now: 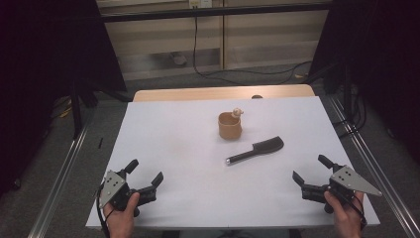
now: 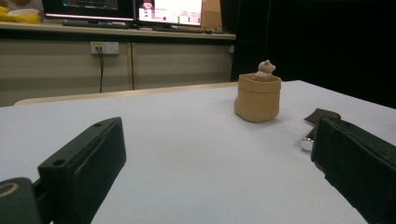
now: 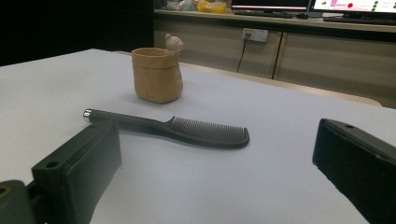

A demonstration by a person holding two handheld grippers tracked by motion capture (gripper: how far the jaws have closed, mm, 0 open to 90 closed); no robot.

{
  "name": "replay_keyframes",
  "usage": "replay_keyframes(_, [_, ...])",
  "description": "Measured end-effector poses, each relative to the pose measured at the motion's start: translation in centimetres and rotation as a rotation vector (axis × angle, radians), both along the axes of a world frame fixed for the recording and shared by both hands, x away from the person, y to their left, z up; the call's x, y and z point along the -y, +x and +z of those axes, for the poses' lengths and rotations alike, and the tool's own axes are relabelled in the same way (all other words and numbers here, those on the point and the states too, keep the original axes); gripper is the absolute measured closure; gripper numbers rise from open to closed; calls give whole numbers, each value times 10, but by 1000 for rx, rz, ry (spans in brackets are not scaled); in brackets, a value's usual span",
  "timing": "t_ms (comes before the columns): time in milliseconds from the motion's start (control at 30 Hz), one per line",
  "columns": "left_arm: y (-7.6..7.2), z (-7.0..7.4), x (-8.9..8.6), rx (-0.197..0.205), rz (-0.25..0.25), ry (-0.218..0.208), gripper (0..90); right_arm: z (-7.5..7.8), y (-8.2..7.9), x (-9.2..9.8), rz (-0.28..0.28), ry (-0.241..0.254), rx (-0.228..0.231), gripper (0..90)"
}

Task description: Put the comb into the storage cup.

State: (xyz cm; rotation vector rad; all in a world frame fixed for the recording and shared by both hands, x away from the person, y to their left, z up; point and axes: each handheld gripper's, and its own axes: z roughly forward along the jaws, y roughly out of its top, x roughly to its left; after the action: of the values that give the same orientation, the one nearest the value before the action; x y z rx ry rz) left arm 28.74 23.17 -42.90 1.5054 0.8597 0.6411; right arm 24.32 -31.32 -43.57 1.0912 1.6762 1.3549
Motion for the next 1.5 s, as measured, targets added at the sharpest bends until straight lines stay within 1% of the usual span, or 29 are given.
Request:
replay_keyframes(67, [0,0,0,-1,-1,4,32,0,0,0,3,1,-1,4])
replay_keyframes(133, [1,0,1,-2,9,0,33,0,-1,1,12,12,0,4])
replay_keyframes(200, [2,1,3,4,7,3,32,1,0,1,22,20,4,4])
replay_keyframes(233, [2,1,3,6,7,-3,32,1,0,1,22,20,4,4])
replay_keyframes(367, [4,1,4,0,10,-5,30,0,0,2,40,25,2,4])
replay_keyframes(400, [4,1,4,3,12,4,30,0,0,2,43,25,2,4])
replay_keyframes(467, [2,1,6,-6,1,-22,30,-1,1,2,62,31,-2,4])
replay_keyframes(500, [2,1,6,-6,1,-22,30,0,1,2,69,30,-5,4])
replay_keyframes(533, [1,1,7,-10,8,-13,30,0,1,2,69,30,-5,4])
replay_keyframes(567, [0,1,7,-11,12,1,30,1,0,0,85,32,-3,4])
replay_keyframes(600, [-2,0,6,-17,15,1,30,1,0,-1,99,29,3,4])
replay_keyframes(633, [-2,0,6,-17,15,1,30,1,0,-1,99,29,3,4])
replay_keyframes(700, [-2,0,5,-21,17,5,30,1,1,-6,126,16,-7,0])
replay_keyframes(833, [0,0,1,-15,18,5,30,2,3,-10,145,4,-14,0])
replay_keyframes(933, [0,-1,1,-22,15,3,30,3,3,-13,164,11,-18,0])
replay_keyframes(1033, [0,-1,1,-26,10,-2,30,4,4,-15,170,16,-24,0])
replay_keyframes(1100, [0,0,1,-22,7,4,30,4,6,-19,171,12,-32,0])
replay_keyframes(1133, [-1,0,1,-21,5,5,30,5,9,-24,173,17,-49,0])
replay_keyframes(1167, [-1,0,1,-21,5,5,30,5,9,-24,173,17,-49,0])
replay_keyframes(1200, [-1,0,1,-22,5,2,30,5,13,-29,182,13,-65,5])
replay_keyframes(1233, [-1,0,1,-23,5,1,30,5,13,-29,182,13,-65,5])
replay_keyframes(1267, [0,-1,1,-24,6,3,30,5,16,-33,209,10,-74,4])
replay_keyframes(1333, [0,-1,1,-23,7,4,30,5,17,-35,216,8,-80,8])
replay_keyframes(1367, [0,0,1,-23,6,7,30,5,19,-38,232,5,-84,10])
replay_keyframes(1400, [0,0,1,-24,6,4,30,5,22,-43,260,1,-90,15])
replay_keyframes(1500, [0,0,1,-22,-1,8,30,7,26,-47,269,4,-91,18])
